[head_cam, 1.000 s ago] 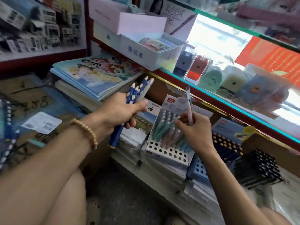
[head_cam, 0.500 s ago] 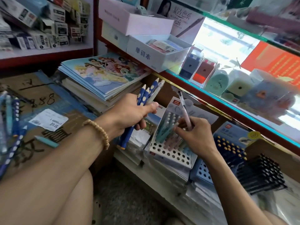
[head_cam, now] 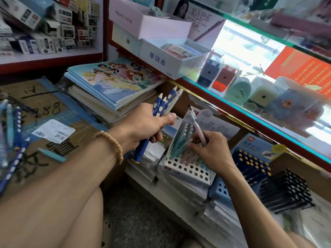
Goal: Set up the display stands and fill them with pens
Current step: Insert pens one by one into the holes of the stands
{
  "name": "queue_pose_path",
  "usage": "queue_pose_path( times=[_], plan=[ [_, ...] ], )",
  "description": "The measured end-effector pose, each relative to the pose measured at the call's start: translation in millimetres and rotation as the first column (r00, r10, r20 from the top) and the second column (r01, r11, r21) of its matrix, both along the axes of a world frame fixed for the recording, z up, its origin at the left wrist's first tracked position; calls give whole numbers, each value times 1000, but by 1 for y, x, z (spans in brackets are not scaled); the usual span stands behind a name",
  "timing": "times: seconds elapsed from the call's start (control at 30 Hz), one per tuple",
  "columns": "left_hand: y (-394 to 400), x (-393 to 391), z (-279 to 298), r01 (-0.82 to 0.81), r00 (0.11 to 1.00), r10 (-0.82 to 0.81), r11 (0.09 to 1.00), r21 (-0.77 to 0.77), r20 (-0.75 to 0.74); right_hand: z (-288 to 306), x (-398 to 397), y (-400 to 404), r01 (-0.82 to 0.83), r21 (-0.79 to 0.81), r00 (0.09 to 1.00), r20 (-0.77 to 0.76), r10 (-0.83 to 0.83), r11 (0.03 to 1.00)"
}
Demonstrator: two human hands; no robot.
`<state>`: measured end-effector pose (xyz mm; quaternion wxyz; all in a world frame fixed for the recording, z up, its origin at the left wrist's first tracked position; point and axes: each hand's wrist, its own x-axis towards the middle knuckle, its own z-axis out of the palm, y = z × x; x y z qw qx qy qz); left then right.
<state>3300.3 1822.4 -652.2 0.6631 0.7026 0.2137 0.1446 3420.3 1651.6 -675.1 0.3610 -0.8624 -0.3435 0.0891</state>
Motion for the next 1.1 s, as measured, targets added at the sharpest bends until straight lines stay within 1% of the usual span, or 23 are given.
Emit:
queue_pose_path(
  times=[0.1,0.2,0.27,0.4,0.53,0.6,0.73,0.8,0.87,0.93,1.0,1.03,1.1],
  plan=[
    [-1,-1,0,3,1000,-4,1000,3,3,-4,1,5,10,-57,999,54,-7,998],
    [0,-1,0,-5,1000,5,1000,4,13,-7,2,10,-14,-88,1000,14,16,996],
    [3,-1,0,-29,999,29,1000,5,19,-10,2,14,16,-113,999,51,-10,993],
    [5,1,-3,-85,996,85,996,9,26,-15,1,22,74,-130,996,65,-66,989],
    [3,1,-3,-100,994,99,995,9,35,-13,1,20,77,-139,996,63,-68,987],
    [2,1,-3,-107,994,106,994,9,41,-9,1,15,32,-151,999,30,-28,988],
    [2,2,-3,-172,983,172,985,-5,66,5,-4,5,-110,-99,992,-79,103,989],
    [-1,4,-2,-170,983,171,985,-13,73,9,-6,1,-142,-94,989,-62,137,985],
    [-6,7,-2,-118,990,118,993,-4,75,12,-6,-3,-160,-117,987,-15,160,980],
    [-12,10,-1,-71,995,70,997,17,77,13,-7,-6,-204,-150,979,-2,206,967],
    [-15,12,-1,-61,995,58,998,31,82,16,-7,-8,-250,-174,967,1,254,953],
    [-16,14,-2,-66,995,63,997,34,83,17,-7,-11,-259,-164,966,-18,259,952],
    [-18,16,-4,-90,993,89,996,12,82,22,-6,-21,-248,-81,965,-114,238,965]
  ],
)
